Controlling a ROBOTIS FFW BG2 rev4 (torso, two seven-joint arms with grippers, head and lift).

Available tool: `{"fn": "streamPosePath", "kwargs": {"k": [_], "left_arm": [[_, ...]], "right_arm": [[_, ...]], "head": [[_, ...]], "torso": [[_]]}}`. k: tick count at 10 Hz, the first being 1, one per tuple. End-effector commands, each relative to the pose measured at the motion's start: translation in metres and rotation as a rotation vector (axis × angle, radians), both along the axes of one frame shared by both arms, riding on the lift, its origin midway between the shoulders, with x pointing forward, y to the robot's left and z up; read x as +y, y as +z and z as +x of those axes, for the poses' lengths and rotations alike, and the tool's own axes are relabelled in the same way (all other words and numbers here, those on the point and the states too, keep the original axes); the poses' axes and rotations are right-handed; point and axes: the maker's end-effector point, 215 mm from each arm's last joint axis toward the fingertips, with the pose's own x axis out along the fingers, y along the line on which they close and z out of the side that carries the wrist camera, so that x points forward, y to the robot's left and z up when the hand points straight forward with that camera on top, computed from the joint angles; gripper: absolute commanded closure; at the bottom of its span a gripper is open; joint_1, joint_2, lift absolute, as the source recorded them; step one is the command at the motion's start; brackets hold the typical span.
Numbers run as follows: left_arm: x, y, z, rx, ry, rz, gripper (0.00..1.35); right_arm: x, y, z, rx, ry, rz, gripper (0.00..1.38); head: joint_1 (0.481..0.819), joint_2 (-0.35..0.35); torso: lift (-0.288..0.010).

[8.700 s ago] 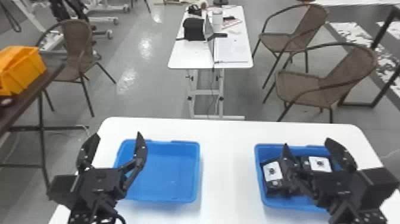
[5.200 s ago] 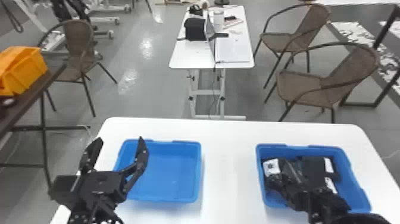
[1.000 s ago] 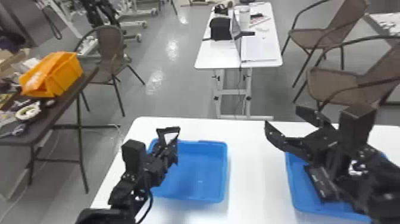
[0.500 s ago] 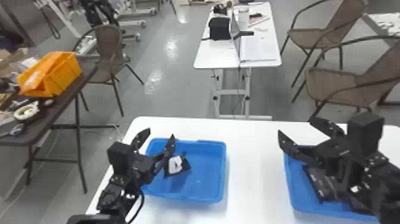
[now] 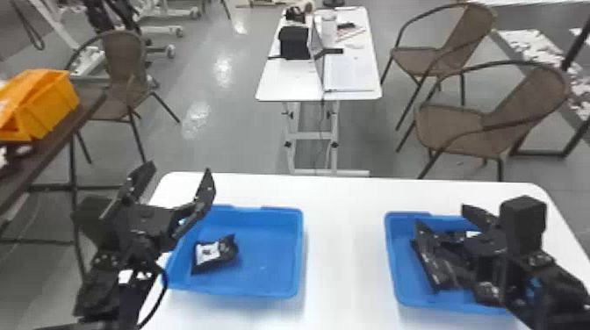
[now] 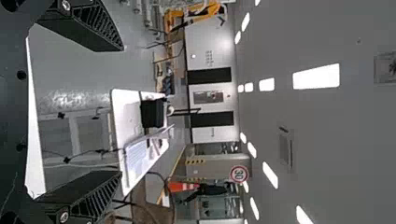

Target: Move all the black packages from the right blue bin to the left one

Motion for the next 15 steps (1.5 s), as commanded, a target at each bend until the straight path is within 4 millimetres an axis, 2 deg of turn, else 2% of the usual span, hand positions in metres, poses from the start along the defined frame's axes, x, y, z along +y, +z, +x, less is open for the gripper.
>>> {"fn": "streamPosePath", "kwargs": {"k": [1,3,6,7,9,12,15], "left_arm": [[0.003,0.011,-0.007,-0.028,0.008,-0.03,0.09],[0.0,0.009,-0.009,-0.02,0.003,-0.04,0.09],[-0.002,0.008,-0.01,-0.021,-0.002,-0.053,0.09],[-0.001,0.007,-0.011,-0.017,0.0,-0.058,0.09],[-0.001,0.004,-0.012,-0.011,0.0,-0.067,0.09],[-0.002,0.004,-0.013,-0.012,-0.005,-0.083,0.09],[0.0,0.002,-0.013,-0.009,-0.002,-0.095,0.09]], "right_arm": [[-0.025,-0.031,-0.01,0.07,-0.051,-0.015,0.17],[-0.049,-0.063,-0.02,0.145,-0.092,-0.035,0.17],[-0.066,-0.115,-0.044,0.265,-0.13,-0.021,0.17],[-0.067,-0.128,-0.047,0.294,-0.134,-0.019,0.16],[-0.071,-0.145,-0.037,0.327,-0.135,-0.026,0.16],[-0.043,-0.156,-0.013,0.336,-0.067,-0.043,0.16],[-0.021,-0.176,-0.009,0.39,-0.033,-0.037,0.16]], "head": [[0.695,0.077],[0.695,0.052],[0.695,0.01],[0.695,0.006],[0.695,-0.001],[0.695,0.006],[0.695,0.037]], "torso": [[0.0],[0.0],[0.0],[0.0],[0.0],[0.0],[0.0]]}}
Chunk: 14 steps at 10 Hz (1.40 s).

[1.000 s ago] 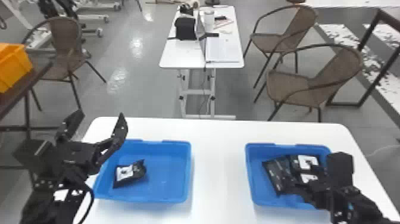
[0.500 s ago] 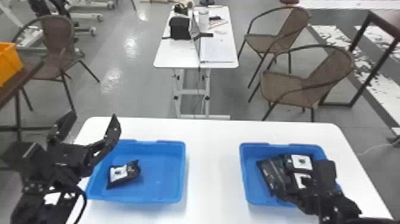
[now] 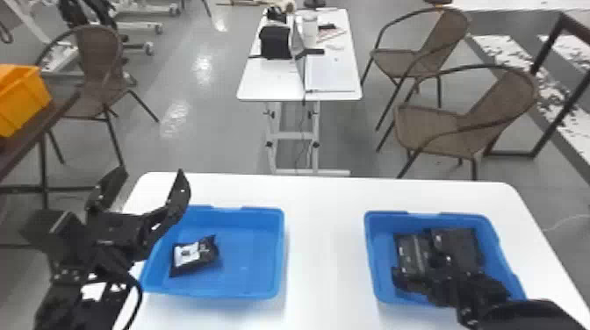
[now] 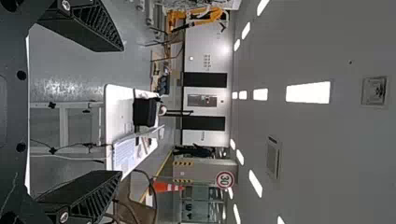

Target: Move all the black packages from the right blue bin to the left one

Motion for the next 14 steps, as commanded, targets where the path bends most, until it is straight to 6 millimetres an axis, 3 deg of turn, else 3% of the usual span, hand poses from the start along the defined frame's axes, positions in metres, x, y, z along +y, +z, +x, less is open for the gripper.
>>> {"fn": "streamPosePath", "kwargs": {"k": [1,5,6,7,11,14], "left_arm": [[0.002,-0.003,-0.001,0.006,0.004,-0.008,0.09],[0.003,-0.009,-0.003,0.02,0.006,-0.015,0.09],[0.005,-0.012,-0.005,0.022,0.009,-0.018,0.09],[0.006,-0.014,-0.006,0.026,0.011,-0.02,0.09],[0.006,-0.016,-0.006,0.02,0.01,-0.038,0.09],[0.004,-0.015,-0.005,0.019,0.007,-0.043,0.09]], "right_arm": [[0.004,-0.005,0.004,0.016,0.014,-0.026,0.16],[-0.008,-0.014,0.006,0.077,-0.043,-0.07,0.22],[-0.007,-0.01,0.008,0.06,-0.051,-0.083,0.81],[-0.006,-0.005,0.008,0.036,-0.085,-0.074,1.29],[-0.003,-0.003,-0.004,0.017,-0.119,-0.037,1.27],[-0.003,0.026,-0.004,-0.057,-0.122,-0.018,1.27]], "head": [[0.695,0.046],[0.695,0.047],[0.695,0.041],[0.695,0.042],[0.695,0.055],[0.695,0.053]], "torso": [[0.0],[0.0],[0.0],[0.0],[0.0],[0.0]]}}
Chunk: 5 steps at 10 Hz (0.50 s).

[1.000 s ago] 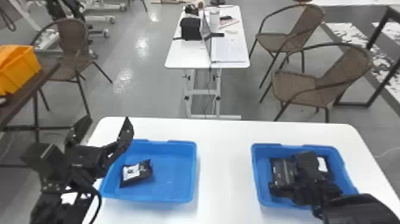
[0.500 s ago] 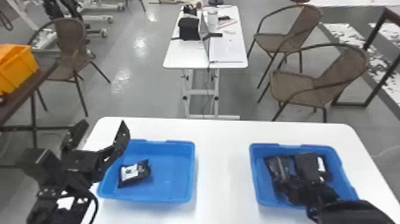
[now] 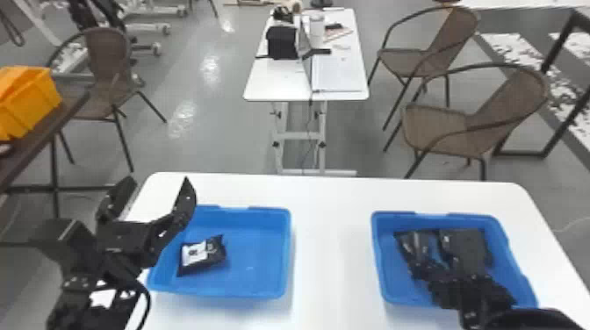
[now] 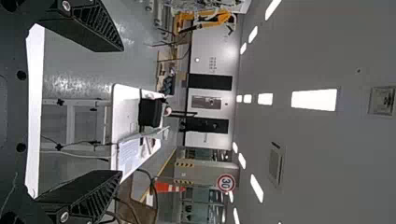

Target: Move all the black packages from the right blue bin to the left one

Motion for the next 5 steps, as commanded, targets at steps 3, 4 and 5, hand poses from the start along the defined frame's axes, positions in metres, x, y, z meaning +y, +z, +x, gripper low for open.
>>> {"fn": "streamPosePath", "kwargs": {"k": [3,4,5], "left_arm": [[0.0,0.003,0.001,-0.005,0.0,-0.01,0.09],[0.0,0.003,0.002,-0.004,0.0,-0.016,0.09],[-0.002,0.002,0.004,0.004,-0.005,-0.04,0.09]], "right_arm": [[0.019,0.083,0.017,-0.167,0.059,0.072,1.27],[0.039,0.122,0.026,-0.233,0.103,0.118,1.27],[0.067,0.16,0.038,-0.295,0.186,0.141,1.27]], "head": [[0.695,0.056],[0.695,0.066],[0.695,0.081]], "torso": [[0.0],[0.0],[0.0]]}}
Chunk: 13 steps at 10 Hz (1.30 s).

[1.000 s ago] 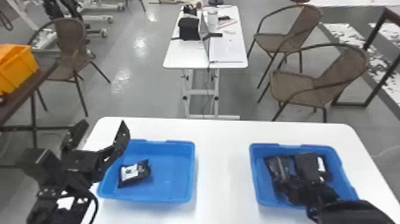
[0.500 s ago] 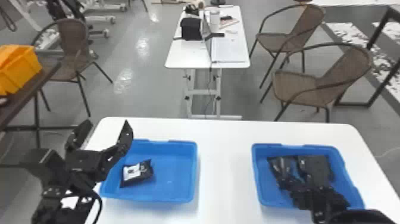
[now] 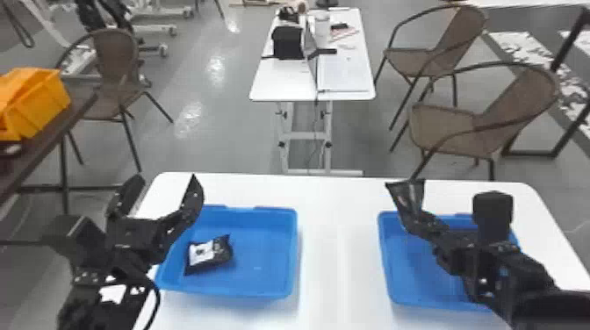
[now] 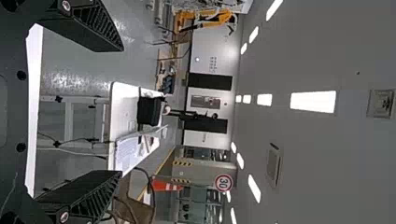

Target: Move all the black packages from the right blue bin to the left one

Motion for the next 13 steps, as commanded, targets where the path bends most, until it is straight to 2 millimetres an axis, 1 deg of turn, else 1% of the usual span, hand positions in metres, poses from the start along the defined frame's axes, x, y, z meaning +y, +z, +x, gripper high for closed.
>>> {"fn": "streamPosePath", "kwargs": {"k": [1,2,3,5,6,7,8,9,11,13], "left_arm": [[-0.006,-0.002,0.004,0.011,-0.012,-0.033,0.09],[-0.012,-0.001,0.008,0.013,-0.026,-0.06,0.09],[-0.018,0.003,0.012,0.009,-0.038,-0.084,0.09],[-0.024,0.007,0.017,0.007,-0.053,-0.12,0.09],[-0.026,0.007,0.019,0.013,-0.061,-0.151,0.09],[-0.033,0.011,0.025,0.016,-0.088,-0.203,0.09],[-0.044,0.015,0.033,0.03,-0.143,-0.263,0.09],[-0.057,0.021,0.042,0.049,-0.213,-0.332,0.09],[-0.076,0.03,0.053,0.071,-0.309,-0.424,0.09],[-0.085,0.027,0.056,0.069,-0.34,-0.531,0.09]], "right_arm": [[0.046,0.054,0.018,-0.093,0.134,0.016,1.27],[0.081,0.079,0.025,-0.128,0.227,0.049,1.27],[0.114,0.099,0.029,-0.15,0.317,0.089,1.27],[0.169,0.132,0.03,-0.193,0.462,0.128,1.27],[0.192,0.139,0.027,-0.194,0.519,0.176,1.27],[0.212,0.145,0.022,-0.196,0.571,0.202,1.27],[0.231,0.147,0.016,-0.192,0.619,0.222,1.27],[0.245,0.147,0.01,-0.183,0.653,0.246,1.27],[0.251,0.148,0.009,-0.181,0.667,0.251,1.27],[0.258,0.147,0.006,-0.172,0.683,0.261,1.27]], "head": [[0.695,0.108],[0.695,0.126],[0.695,0.158],[0.695,0.212],[0.695,0.24],[0.695,0.251],[0.695,0.272],[0.688,0.283],[0.675,0.287],[0.668,0.279]], "torso": [[0.0],[0.0],[0.0],[0.0],[0.0],[0.0],[0.0],[0.0],[0.0],[0.0]]}}
